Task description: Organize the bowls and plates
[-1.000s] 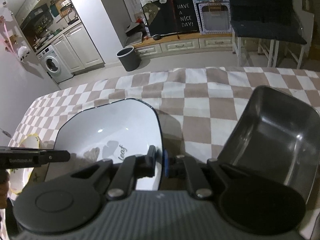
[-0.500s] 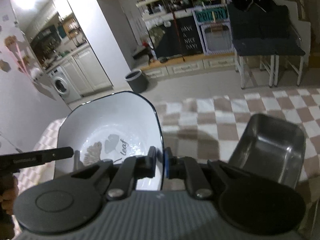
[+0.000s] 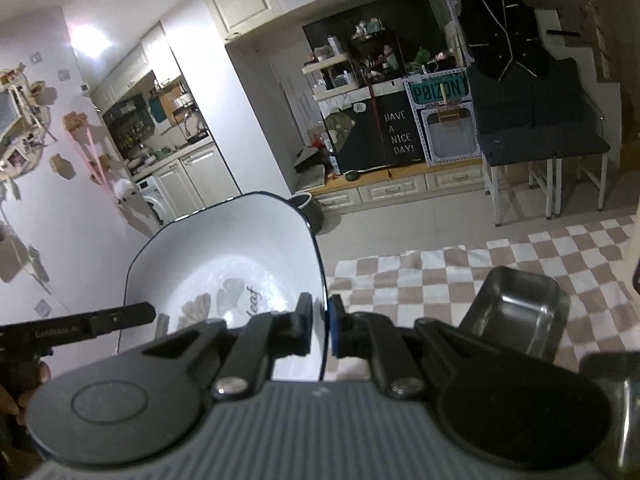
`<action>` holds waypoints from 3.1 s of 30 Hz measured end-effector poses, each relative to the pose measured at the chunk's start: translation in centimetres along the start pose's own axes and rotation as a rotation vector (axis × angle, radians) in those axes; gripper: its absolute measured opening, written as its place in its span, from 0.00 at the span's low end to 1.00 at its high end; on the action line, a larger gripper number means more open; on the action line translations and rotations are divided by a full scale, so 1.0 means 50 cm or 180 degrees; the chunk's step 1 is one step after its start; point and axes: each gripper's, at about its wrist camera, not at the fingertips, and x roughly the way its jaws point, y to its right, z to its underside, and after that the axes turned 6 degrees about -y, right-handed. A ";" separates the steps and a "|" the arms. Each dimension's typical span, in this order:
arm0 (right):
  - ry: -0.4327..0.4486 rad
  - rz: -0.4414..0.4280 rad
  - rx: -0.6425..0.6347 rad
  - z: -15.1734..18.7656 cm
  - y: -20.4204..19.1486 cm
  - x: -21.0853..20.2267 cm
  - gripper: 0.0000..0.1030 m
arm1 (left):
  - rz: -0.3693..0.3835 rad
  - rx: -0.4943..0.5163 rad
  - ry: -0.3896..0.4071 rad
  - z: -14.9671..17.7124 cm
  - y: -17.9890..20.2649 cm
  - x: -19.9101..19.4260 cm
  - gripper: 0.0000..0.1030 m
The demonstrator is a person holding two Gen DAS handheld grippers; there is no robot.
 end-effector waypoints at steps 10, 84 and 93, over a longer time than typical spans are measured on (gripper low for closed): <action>-0.0125 -0.0126 0.0127 0.104 -0.047 -0.120 0.11 | 0.0092 0.0059 -0.0105 0.101 0.005 -0.127 0.11; -0.1901 0.0607 0.0137 0.371 -0.095 0.051 0.11 | -0.0291 0.0065 -0.1966 0.352 -0.081 0.062 0.16; -0.1860 0.0655 0.0163 0.367 -0.097 0.059 0.11 | -0.0292 0.0075 -0.1959 0.352 -0.080 0.067 0.16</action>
